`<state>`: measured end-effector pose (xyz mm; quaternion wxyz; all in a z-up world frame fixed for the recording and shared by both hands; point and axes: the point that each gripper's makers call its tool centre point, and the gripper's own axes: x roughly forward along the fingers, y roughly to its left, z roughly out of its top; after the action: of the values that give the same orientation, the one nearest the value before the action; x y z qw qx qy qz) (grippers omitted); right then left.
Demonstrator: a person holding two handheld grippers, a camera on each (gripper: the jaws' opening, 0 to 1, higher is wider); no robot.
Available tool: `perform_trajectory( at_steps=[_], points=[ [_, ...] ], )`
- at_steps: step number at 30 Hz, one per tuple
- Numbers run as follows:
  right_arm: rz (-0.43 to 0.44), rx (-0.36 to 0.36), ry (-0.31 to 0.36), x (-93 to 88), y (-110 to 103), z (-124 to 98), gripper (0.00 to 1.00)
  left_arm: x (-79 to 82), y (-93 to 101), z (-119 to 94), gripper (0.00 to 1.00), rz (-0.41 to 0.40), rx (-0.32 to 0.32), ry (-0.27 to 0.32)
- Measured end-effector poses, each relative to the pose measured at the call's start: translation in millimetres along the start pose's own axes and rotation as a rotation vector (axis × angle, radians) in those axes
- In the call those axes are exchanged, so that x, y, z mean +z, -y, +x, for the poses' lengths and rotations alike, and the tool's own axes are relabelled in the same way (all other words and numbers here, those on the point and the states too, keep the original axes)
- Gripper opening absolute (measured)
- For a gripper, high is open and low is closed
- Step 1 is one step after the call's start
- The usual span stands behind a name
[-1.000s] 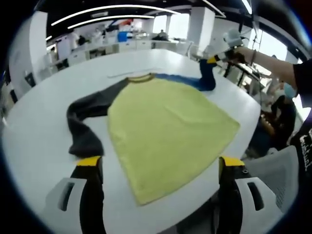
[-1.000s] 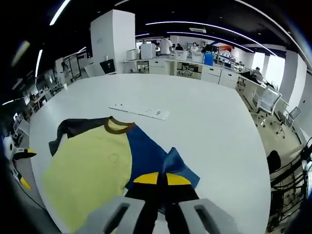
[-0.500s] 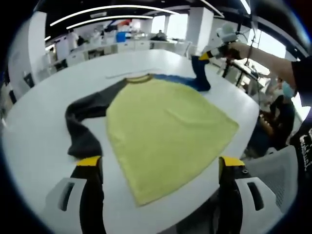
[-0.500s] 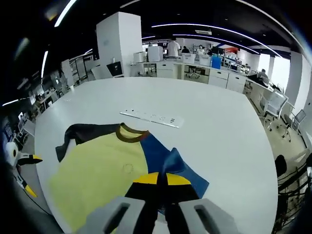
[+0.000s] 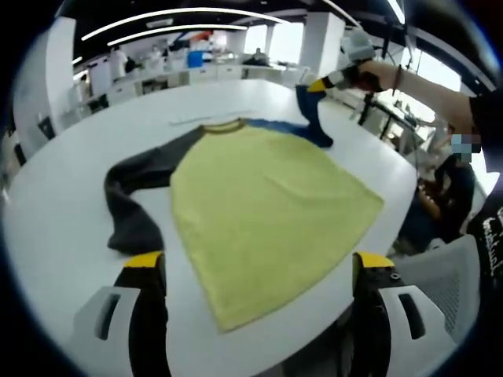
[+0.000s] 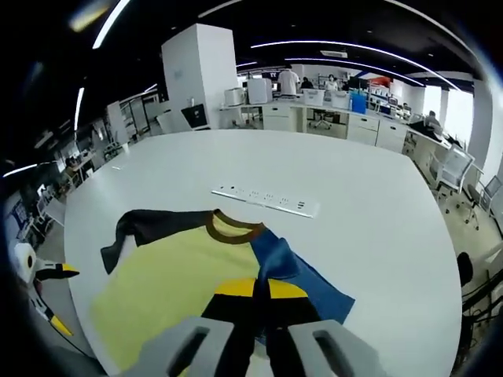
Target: Fold the garment on the visible template until the final outline fits inside the template.
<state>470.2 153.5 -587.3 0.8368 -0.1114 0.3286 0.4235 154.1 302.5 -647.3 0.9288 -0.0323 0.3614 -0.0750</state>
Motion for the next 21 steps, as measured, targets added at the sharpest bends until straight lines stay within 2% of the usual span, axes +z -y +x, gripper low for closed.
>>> perform_trajectory(
  at_steps=[14, 21],
  points=[
    [-0.017, 0.056, 0.013, 20.7, -38, 20, 0.00, -4.2, -0.3, 1, 0.94, -0.013, -0.002, -0.009],
    [-0.034, 0.081, 0.002, 28.1, -49, 32, 0.00, -2.7, -2.4, 1, 0.94, -0.013, 0.000, -0.005]
  ],
)
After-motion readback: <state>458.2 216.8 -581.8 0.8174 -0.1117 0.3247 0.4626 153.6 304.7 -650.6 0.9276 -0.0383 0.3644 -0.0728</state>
